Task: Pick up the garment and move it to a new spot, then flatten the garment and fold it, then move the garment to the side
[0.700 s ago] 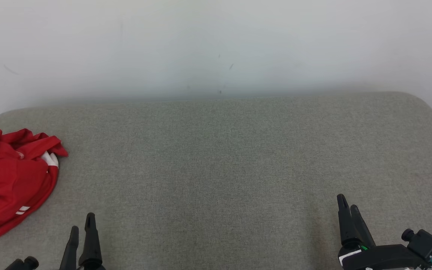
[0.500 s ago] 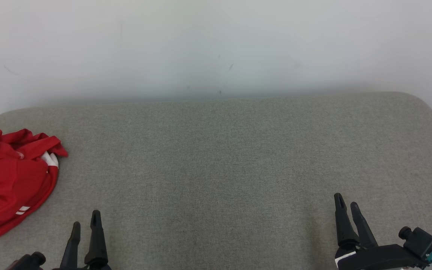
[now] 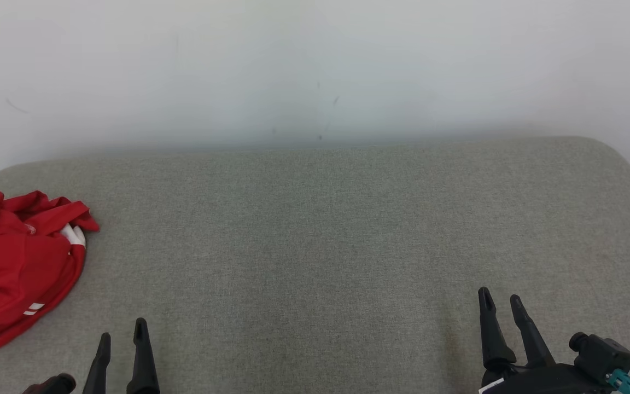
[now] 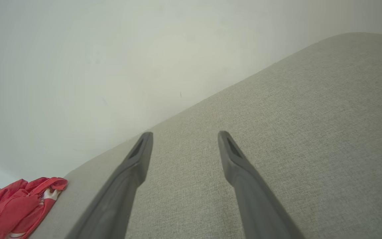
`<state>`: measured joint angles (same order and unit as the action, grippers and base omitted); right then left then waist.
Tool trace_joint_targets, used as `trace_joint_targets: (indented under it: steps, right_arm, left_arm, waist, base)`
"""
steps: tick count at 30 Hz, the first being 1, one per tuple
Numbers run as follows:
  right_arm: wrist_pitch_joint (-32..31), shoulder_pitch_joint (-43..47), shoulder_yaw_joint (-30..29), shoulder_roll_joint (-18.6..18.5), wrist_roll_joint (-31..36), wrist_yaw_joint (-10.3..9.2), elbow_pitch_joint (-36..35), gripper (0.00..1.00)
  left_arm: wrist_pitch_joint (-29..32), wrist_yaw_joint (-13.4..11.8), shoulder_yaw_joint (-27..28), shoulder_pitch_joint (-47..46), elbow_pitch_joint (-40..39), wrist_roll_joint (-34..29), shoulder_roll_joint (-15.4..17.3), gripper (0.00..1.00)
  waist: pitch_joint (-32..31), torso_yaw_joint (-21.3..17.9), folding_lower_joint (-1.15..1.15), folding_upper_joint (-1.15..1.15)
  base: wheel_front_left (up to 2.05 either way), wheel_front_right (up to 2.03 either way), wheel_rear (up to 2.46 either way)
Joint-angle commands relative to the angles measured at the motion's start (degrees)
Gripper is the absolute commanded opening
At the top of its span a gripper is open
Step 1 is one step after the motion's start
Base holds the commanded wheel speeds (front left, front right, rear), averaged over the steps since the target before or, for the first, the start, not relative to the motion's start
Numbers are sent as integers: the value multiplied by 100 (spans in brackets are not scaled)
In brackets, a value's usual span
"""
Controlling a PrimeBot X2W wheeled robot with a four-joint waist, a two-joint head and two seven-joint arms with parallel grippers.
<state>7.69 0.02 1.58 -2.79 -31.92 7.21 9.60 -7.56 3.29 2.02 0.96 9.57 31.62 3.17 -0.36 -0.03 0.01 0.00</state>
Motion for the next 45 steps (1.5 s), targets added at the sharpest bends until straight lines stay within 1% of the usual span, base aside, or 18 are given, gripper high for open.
trace_joint_targets:
  steps: [1, 19, 23, 29, 34, 38, 45]
  right_arm:
    - [70, -4, 9, -11, 215, 33, -73, 100]
    - [322, 131, -18, -12, 1324, 33, -127, 100]
    - [374, 168, -14, -13, 1524, 34, -129, 100]
    - [433, 209, 37, -12, 1775, 33, -129, 100]
    - [496, 235, 75, -13, 1864, 33, -121, 100]
    - [540, 261, 43, -13, 1756, 33, -109, 100]
    - [614, 284, 39, -12, 1765, 34, -78, 100]
  left_arm:
    - [-68, -29, 28, 19, -45, -192, 38, 100]
    - [-325, -55, 257, 162, -181, -1220, 70, 100]
    - [-377, 59, 243, 218, -192, -1436, 98, 100]
    - [-443, 151, 304, 249, -234, -1639, 103, 100]
    - [-505, 213, 361, 285, -247, -1842, 88, 100]
    - [-550, 242, 402, 316, -246, -2045, 62, 100]
    - [-625, 270, 433, 345, -266, -2381, 33, 100]
  waist:
    - [-5, 5, -1, 0]
    - [-66, 71, -1, 0]
    - [-78, 79, -1, 0]
    - [-89, 97, -1, 0]
    - [-98, 127, -1, 0]
    - [-105, 144, -1, 0]
    - [-107, 168, -1, 0]
  base:
    - [0, 0, 0]
    - [0, 0, 0]
    - [0, 0, 0]
    - [0, 0, 0]
    - [0, 0, 0]
    - [0, 0, 0]
    - [0, 0, 0]
